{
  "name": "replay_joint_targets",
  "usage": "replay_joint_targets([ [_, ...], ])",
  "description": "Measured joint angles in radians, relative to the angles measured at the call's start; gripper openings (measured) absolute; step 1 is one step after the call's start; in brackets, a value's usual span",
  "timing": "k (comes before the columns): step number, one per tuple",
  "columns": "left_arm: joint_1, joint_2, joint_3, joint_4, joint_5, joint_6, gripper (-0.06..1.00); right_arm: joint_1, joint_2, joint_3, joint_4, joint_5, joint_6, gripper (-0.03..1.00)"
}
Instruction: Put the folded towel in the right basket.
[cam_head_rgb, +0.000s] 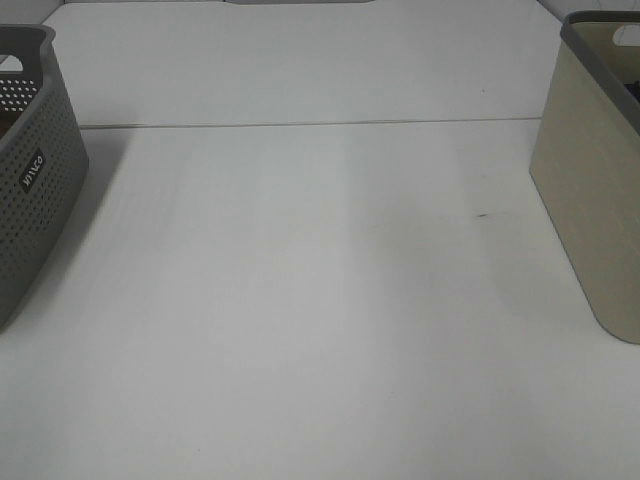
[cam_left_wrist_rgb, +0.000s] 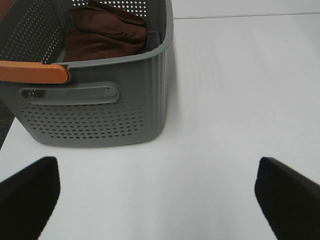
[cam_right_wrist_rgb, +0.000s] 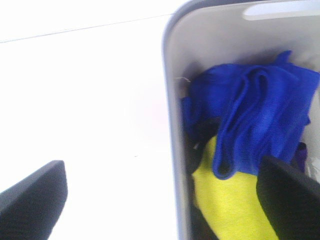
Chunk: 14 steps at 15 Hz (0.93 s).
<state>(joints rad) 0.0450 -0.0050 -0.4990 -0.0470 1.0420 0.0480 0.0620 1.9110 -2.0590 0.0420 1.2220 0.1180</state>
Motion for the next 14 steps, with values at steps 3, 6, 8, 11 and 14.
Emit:
replay_joint_targets([
  [3,0.000,0.000,0.000,0.000,0.000,0.000,0.99,0.093,-0.158,0.146,-0.002,-0.003,0.011,0.97],
  [6,0.000,0.000,0.000,0.000,0.000,0.000,0.99,0.116,-0.420,0.456,-0.042,-0.005,0.026,0.97],
  [8,0.000,0.000,0.000,0.000,0.000,0.000,0.99,0.116,-0.639,0.683,-0.048,-0.027,0.027,0.97],
  [11,0.000,0.000,0.000,0.000,0.000,0.000,0.99,0.116,-0.932,0.944,-0.052,-0.098,0.029,0.97],
  [14,0.000,0.000,0.000,0.000,0.000,0.000,0.99,0.116,-1.345,1.213,-0.056,-0.185,0.036,0.97],
])
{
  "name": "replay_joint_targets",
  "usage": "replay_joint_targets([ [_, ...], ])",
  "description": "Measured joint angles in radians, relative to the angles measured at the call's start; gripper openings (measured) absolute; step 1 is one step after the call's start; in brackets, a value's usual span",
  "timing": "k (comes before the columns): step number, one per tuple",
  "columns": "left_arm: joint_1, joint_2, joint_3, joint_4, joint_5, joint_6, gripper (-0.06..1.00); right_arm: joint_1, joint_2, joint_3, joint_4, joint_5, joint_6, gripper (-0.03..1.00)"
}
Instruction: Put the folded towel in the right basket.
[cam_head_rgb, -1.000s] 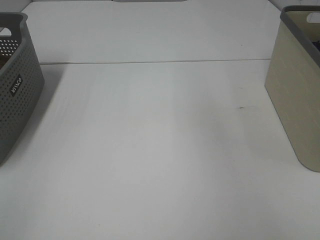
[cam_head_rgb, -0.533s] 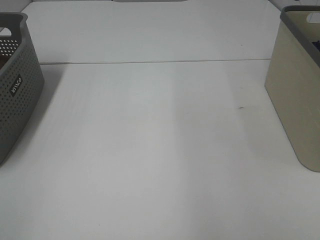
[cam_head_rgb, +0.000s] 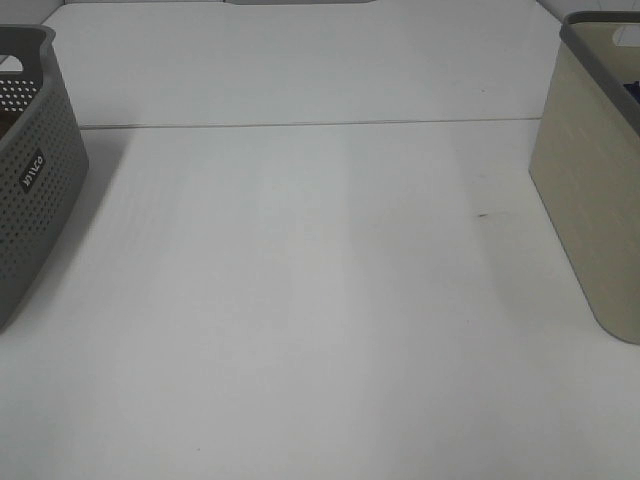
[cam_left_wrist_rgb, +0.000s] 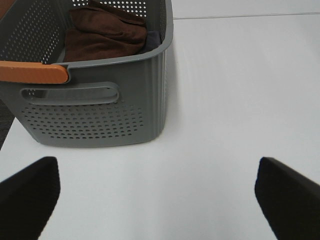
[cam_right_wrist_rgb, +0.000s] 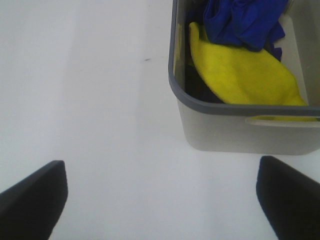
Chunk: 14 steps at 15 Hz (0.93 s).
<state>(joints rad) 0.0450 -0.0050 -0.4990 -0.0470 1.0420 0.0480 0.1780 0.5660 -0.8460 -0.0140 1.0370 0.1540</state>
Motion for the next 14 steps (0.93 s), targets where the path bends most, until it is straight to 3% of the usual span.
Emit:
replay_joint_targets([
  [3,0.000,0.000,0.000,0.000,0.000,0.000,0.99,0.000,-0.367,0.213,-0.008,-0.005,-0.025,0.97],
  [6,0.000,0.000,0.000,0.000,0.000,0.000,0.99,0.000,-0.565,0.318,-0.017,0.009,-0.037,0.97],
  [14,0.000,0.000,0.000,-0.001,0.000,0.000,0.99,0.000,-0.570,0.342,-0.018,0.015,-0.062,0.97],
])
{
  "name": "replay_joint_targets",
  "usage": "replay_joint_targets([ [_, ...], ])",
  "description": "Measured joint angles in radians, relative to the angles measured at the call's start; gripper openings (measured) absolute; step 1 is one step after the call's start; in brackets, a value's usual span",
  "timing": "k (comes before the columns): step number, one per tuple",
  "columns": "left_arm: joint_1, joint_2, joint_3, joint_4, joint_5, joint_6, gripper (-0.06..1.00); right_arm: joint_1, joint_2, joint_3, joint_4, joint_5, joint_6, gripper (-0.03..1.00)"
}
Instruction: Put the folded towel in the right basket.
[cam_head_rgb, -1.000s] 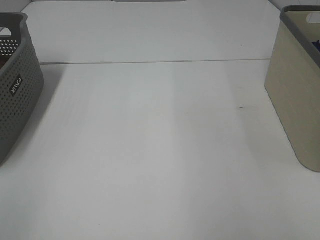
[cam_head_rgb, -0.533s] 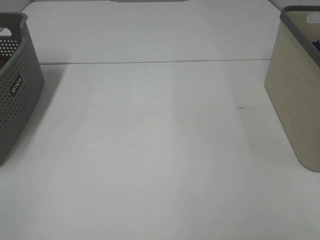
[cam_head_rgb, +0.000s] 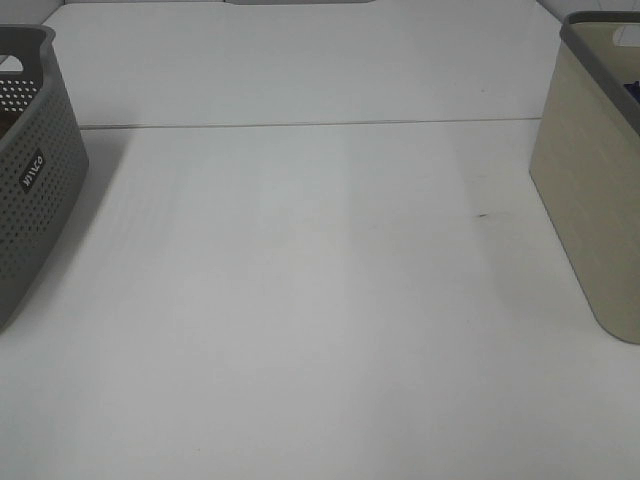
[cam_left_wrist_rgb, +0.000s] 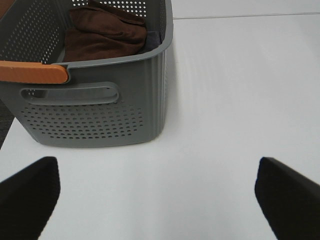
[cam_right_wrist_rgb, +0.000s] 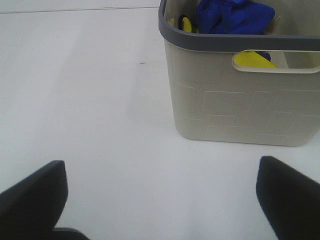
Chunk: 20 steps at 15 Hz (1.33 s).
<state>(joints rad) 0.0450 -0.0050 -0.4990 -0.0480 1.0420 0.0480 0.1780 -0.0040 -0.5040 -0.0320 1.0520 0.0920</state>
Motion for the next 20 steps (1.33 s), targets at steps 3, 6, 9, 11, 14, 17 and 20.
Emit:
replay_joint_targets([
  [3,0.000,0.000,0.000,-0.001,0.000,0.000,0.99,-0.112,0.000,0.000,0.001,0.000,0.000,0.97],
  [6,0.000,0.000,0.000,-0.002,0.000,0.000,0.99,-0.192,0.000,0.000,0.001,0.000,0.000,0.97],
  [9,0.000,0.000,0.000,-0.002,0.000,0.000,0.99,-0.192,0.000,0.000,0.003,0.000,0.000,0.97],
  [11,0.000,0.000,0.000,-0.002,0.000,0.000,0.99,-0.192,0.000,0.000,0.003,0.000,0.000,0.97],
  [14,0.000,0.000,0.000,-0.002,0.000,0.000,0.99,-0.192,0.000,0.000,0.003,0.000,0.000,0.97],
  [17,0.000,0.000,0.000,-0.002,0.000,0.000,0.99,-0.192,0.000,0.000,0.003,0.000,0.000,0.97],
  [20,0.000,0.000,0.000,-0.003,0.000,0.000,0.99,-0.192,0.000,0.000,0.003,0.000,0.000,0.97],
])
